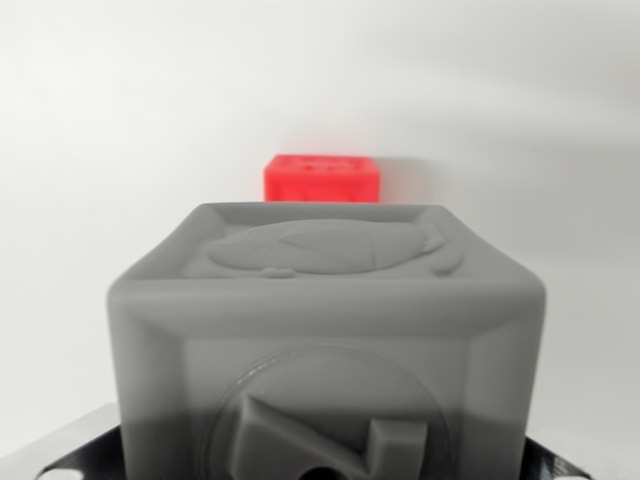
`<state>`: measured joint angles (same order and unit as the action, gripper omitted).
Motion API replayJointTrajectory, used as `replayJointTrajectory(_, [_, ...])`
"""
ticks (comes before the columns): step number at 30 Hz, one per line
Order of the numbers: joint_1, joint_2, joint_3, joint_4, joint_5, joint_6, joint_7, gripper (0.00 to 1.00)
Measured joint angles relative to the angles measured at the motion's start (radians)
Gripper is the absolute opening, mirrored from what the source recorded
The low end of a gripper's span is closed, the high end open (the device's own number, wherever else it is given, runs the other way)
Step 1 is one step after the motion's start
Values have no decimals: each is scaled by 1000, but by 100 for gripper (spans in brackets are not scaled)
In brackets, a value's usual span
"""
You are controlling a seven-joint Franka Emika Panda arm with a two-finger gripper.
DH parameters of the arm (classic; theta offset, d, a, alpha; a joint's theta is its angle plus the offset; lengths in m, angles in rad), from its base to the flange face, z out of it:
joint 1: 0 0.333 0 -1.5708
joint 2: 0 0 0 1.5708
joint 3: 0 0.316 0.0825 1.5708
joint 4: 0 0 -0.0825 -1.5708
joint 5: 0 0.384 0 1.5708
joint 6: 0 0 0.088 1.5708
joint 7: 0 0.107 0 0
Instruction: Destack cube
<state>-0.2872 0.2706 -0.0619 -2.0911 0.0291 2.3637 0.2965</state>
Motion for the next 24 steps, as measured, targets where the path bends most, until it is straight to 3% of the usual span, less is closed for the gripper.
replayJointTrajectory(5, [4,-10,0,-4,-1,-6,6,0])
replayJointTrajectory(24, [56,-14,4,-59,-2,37,45,0])
